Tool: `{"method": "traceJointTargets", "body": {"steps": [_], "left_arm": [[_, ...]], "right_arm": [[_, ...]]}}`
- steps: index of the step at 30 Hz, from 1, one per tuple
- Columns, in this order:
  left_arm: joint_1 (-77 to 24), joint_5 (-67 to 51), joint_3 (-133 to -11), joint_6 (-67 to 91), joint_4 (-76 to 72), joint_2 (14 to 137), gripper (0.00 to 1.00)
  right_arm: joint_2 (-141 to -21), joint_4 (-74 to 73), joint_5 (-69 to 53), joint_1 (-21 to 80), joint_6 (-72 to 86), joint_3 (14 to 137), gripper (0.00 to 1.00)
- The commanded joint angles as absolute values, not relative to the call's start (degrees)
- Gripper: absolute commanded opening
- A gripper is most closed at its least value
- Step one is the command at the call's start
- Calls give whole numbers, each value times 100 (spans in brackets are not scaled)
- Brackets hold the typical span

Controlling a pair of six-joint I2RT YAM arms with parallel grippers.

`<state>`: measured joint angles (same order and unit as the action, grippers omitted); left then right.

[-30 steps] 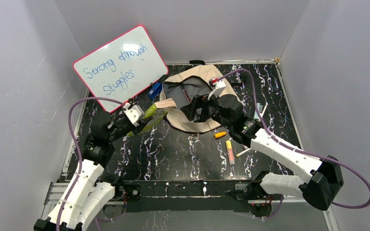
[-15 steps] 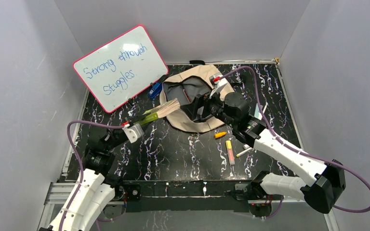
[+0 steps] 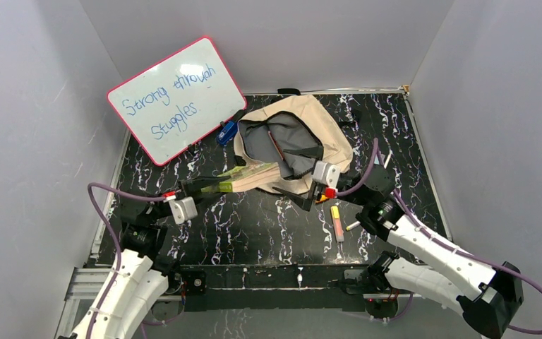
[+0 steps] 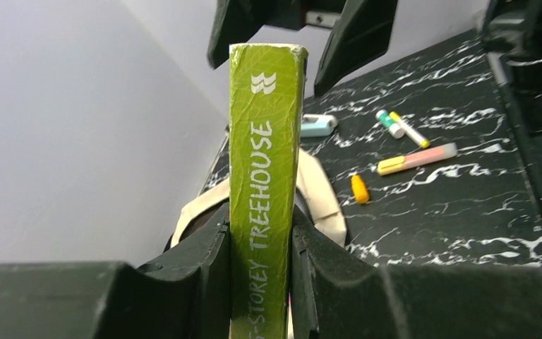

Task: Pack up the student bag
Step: Pick up the book from the center of the board.

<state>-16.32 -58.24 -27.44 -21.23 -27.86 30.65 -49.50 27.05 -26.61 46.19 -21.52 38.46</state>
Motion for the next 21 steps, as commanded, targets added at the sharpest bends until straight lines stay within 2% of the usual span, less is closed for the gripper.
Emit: {"method": "traceJointTargets", "body": {"steps": [1, 12, 16, 21], "left_arm": [[-1646, -6379, -2901, -1474, -4014, 2864, 0], [-1659, -6671, -3001, -839, -4776, 2943, 0], [-1654, -6558, -2968, -1064, -4780, 2967, 0], [-1659, -6777, -3100, -1149, -4773, 3243, 0]], "right_arm": [[-4989, 3463, -3462, 4623, -2758, 3918, 99], [-5615, 4350, -4460, 4622, -1838, 4179, 98], [-5837, 4332, -4650, 4616, -1571, 4354, 91], [-5985, 4560, -4649, 4623, -1285, 4309, 76]]}}
